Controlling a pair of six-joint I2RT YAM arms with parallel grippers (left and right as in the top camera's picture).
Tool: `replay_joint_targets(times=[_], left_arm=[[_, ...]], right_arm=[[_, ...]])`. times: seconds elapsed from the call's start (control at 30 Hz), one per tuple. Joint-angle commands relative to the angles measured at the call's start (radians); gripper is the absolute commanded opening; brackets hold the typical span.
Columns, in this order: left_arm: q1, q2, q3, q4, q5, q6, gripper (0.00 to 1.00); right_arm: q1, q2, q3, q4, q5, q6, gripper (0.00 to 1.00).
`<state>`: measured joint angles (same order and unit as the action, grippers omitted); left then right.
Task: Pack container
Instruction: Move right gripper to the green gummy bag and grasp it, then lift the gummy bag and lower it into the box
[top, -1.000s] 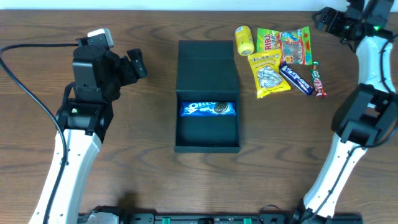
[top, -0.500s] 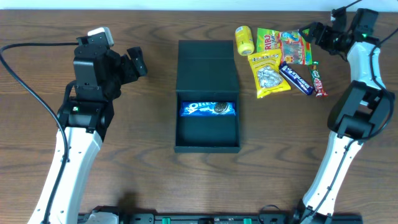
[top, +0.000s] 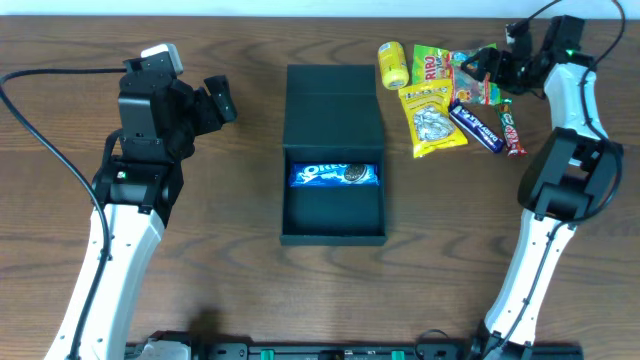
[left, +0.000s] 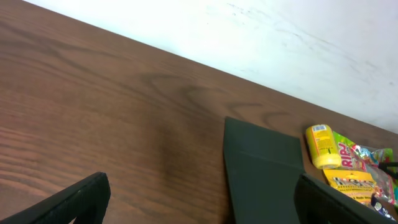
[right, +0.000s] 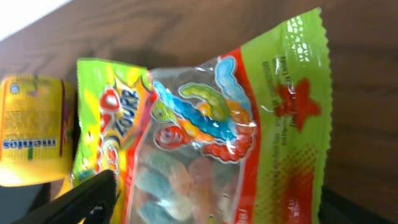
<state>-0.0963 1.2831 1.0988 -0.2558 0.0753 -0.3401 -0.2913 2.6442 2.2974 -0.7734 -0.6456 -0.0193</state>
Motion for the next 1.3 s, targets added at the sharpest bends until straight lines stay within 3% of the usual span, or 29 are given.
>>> replay_joint_targets(times=[0.0,0.13,0.3,0.8,1.27], left_arm=[[-0.001,0.005,0.030,0.006,-0.002,0.004,0.95],[-0.001,0.005,0.030,0.006,-0.004,0.004,0.95],[-0.001,0.005,0.030,0.006,-0.005,0.004,0.95],[-0.001,0.005,0.030,0.006,-0.016,0.031,0.95],[-0.001,0.004,0.030,0.010,-0.061,0.083,0.95]], right_arm=[[0.020,0.009,0.015,-0.038,0.068,-0.035,0.72],[0.027,0.009,0.015,-0.055,0.108,-0.042,0.37],[0.026,0.009,0.015,-0.053,0.107,-0.041,0.03],[-0.023,-0.073,0.211,-0.058,0.010,0.064,0.01],[0.023,-0.345,0.229,-0.215,-0.179,0.090,0.01]])
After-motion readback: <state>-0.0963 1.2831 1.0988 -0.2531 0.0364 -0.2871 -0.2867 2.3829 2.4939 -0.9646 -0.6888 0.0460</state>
